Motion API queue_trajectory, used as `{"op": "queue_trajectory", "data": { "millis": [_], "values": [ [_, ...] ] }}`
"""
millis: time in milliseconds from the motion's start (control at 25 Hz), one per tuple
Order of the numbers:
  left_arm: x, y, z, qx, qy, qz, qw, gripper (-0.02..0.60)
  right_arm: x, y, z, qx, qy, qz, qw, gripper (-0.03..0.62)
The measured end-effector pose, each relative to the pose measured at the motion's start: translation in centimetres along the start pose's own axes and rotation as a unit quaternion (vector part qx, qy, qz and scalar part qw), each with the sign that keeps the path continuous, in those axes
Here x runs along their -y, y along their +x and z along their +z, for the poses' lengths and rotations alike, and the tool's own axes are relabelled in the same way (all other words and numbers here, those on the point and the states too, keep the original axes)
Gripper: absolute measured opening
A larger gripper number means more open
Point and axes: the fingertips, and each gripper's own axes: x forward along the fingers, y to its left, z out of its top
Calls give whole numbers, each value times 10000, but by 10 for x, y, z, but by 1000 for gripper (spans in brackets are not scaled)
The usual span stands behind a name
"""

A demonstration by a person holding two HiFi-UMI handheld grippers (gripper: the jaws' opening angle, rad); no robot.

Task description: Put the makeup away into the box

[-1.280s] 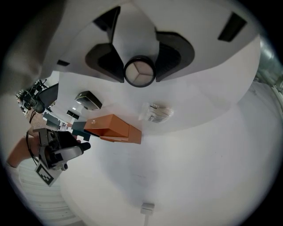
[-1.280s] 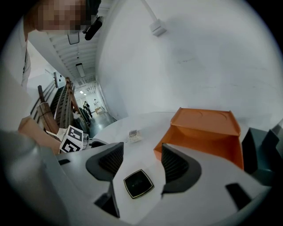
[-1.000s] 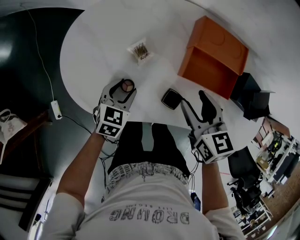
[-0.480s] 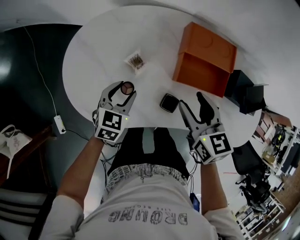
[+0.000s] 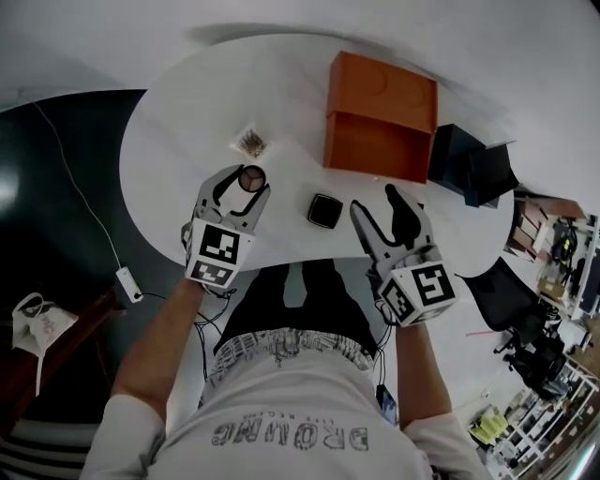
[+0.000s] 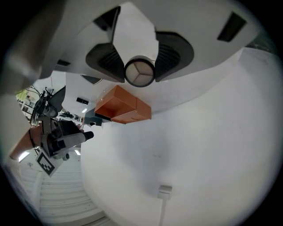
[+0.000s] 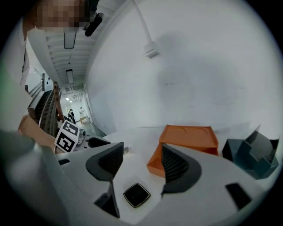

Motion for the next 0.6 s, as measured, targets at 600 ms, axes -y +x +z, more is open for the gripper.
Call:
{"op": "queue_trajectory", "data": {
  "millis": [600],
  "values": [
    [43,61,57,43,415,-402,9983,241,63,-18,3,190,263,-179,9993,279]
  ]
}}
